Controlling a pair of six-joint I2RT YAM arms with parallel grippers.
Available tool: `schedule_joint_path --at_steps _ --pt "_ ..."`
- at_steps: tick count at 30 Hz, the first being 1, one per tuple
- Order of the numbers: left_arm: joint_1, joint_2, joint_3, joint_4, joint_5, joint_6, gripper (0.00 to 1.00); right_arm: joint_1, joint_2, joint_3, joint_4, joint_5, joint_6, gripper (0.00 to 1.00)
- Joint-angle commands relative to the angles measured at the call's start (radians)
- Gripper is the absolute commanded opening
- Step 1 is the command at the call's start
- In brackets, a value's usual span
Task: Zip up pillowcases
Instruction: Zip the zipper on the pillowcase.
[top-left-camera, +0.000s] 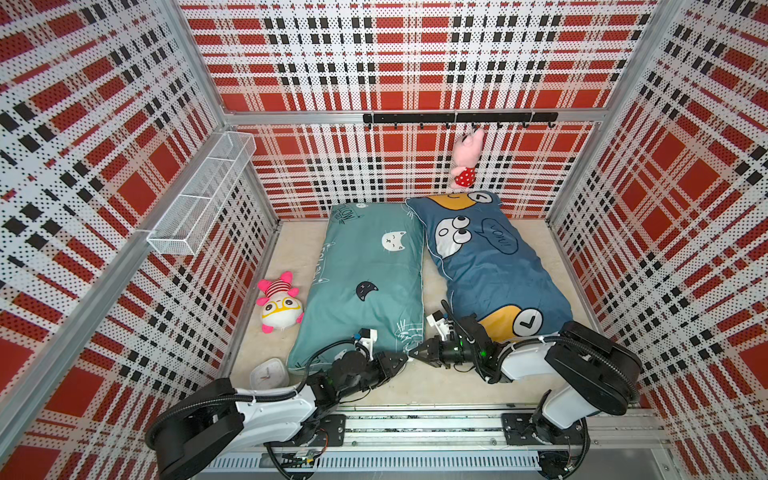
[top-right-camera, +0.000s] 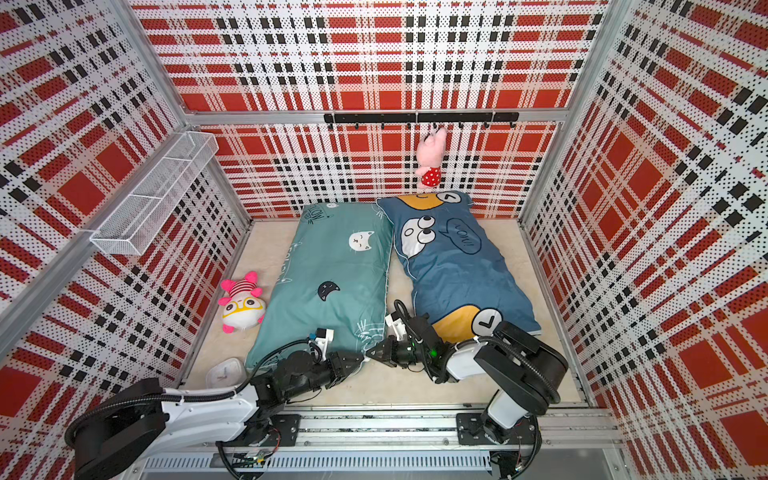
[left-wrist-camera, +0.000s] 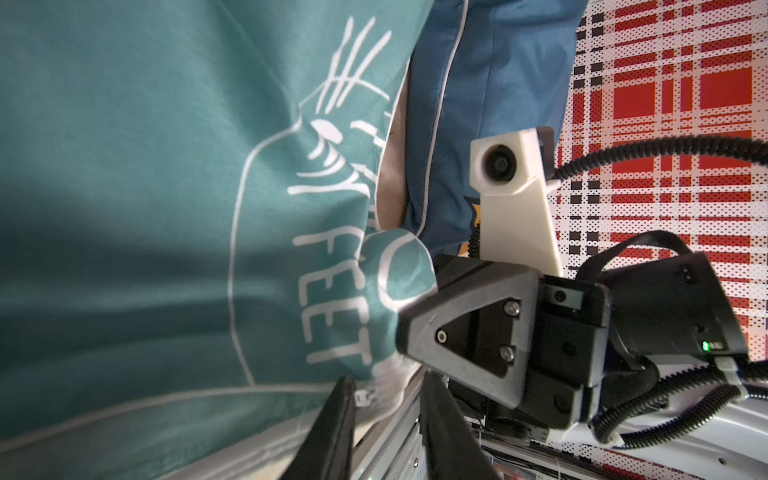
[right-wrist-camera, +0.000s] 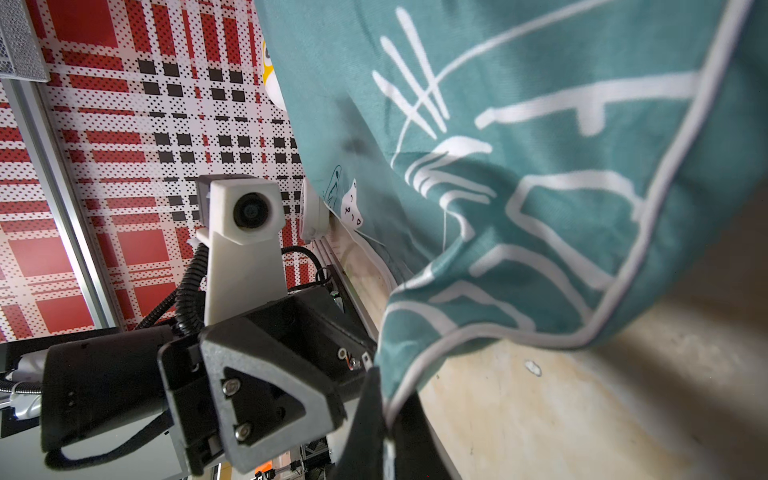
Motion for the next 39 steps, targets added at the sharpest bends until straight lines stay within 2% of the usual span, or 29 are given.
schedule_joint_path --at_steps 1,4,6,15,18,31,39 --pt "0.004 -0.006 -0.007 0.0 -0.002 0.0 0.31 0.004 -0.007 -0.004 0.026 -0.007 -0.009 0.0" --pt "0.004 -0.003 -0.007 -0.004 -0.004 -0.001 0.29 0.004 -0.011 -0.003 0.02 -0.012 -0.014 0.0" --pt "0.003 0.001 -0.007 -0.005 -0.005 0.0 0.25 0.004 -0.012 -0.002 0.016 -0.015 -0.017 0.0" --pt "0.005 0.003 -0.007 -0.011 -0.009 -0.002 0.25 0.004 -0.026 -0.002 -0.009 -0.021 -0.038 0.0" --pt "0.011 0.003 -0.009 -0.011 -0.011 -0.005 0.19 0.004 -0.036 -0.002 -0.03 -0.022 -0.05 0.0" --pt "0.013 0.005 -0.01 -0.014 -0.019 -0.008 0.2 0.004 -0.045 -0.002 -0.055 -0.03 -0.077 0.0" --pt "0.011 0.009 -0.012 -0.018 -0.023 -0.006 0.15 0.007 -0.045 -0.001 -0.057 -0.03 -0.082 0.0"
